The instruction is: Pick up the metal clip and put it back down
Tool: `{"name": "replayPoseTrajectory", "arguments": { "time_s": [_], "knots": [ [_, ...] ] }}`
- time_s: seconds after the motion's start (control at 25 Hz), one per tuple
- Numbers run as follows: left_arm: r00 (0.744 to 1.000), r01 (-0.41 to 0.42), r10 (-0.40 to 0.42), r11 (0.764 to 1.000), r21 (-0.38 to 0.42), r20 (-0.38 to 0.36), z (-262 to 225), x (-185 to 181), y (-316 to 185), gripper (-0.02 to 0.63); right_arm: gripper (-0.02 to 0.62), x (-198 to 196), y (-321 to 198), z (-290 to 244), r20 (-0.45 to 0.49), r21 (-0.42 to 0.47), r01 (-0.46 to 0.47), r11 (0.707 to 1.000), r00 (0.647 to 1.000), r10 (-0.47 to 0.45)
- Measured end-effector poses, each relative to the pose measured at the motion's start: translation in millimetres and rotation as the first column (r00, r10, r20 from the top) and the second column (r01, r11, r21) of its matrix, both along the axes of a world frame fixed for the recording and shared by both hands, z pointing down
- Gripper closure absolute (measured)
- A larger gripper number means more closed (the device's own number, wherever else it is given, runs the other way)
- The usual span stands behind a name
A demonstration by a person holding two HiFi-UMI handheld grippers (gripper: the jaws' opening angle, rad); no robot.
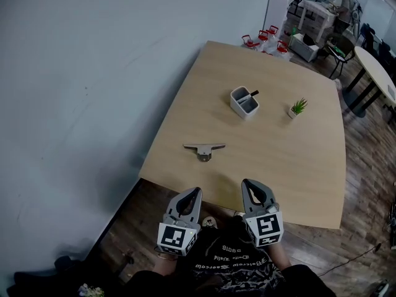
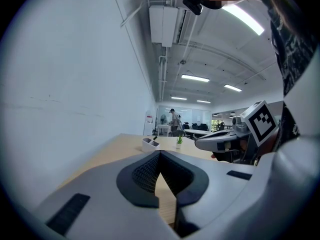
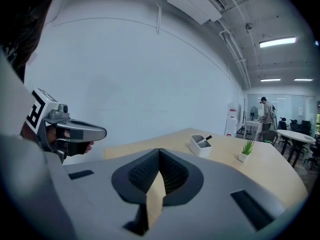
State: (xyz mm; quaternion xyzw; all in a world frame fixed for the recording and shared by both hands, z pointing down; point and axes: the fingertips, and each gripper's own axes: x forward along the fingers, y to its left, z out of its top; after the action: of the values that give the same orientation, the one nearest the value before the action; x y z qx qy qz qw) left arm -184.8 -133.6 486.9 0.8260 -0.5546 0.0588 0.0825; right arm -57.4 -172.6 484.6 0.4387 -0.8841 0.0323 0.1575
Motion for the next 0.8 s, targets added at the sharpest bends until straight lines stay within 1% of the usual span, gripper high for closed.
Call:
{"name": "replayPoseTrajectory", "arguments": {
  "time_s": [0.4, 0.64, 0.8],
  "knots": [
    [1.000, -0.005, 0.005, 1.000, -0.021, 0.011, 7.8, 6.2, -5.4, 0.597, 0.581, 3.5, 3.4, 8.7, -0.035, -0.014, 0.011, 1.000, 0.999, -0.011],
    [1.000, -0.004, 0.004, 1.000, -0.026, -0.015, 7.4, 5.7, -7.7, 0.597, 0.581, 5.3, 4.0, 8.5, -0.054, -0.010, 0.011, 1.000, 0.998, -0.012],
    [1.000, -0.014, 0.014, 1.000, -0.023, 0.003, 8.4, 9.7, -8.0, 0.597, 0.581, 6.9, 4.6, 9.6, -0.060, -0.006, 0.011, 1.000, 0.998, -0.012]
  ]
}}
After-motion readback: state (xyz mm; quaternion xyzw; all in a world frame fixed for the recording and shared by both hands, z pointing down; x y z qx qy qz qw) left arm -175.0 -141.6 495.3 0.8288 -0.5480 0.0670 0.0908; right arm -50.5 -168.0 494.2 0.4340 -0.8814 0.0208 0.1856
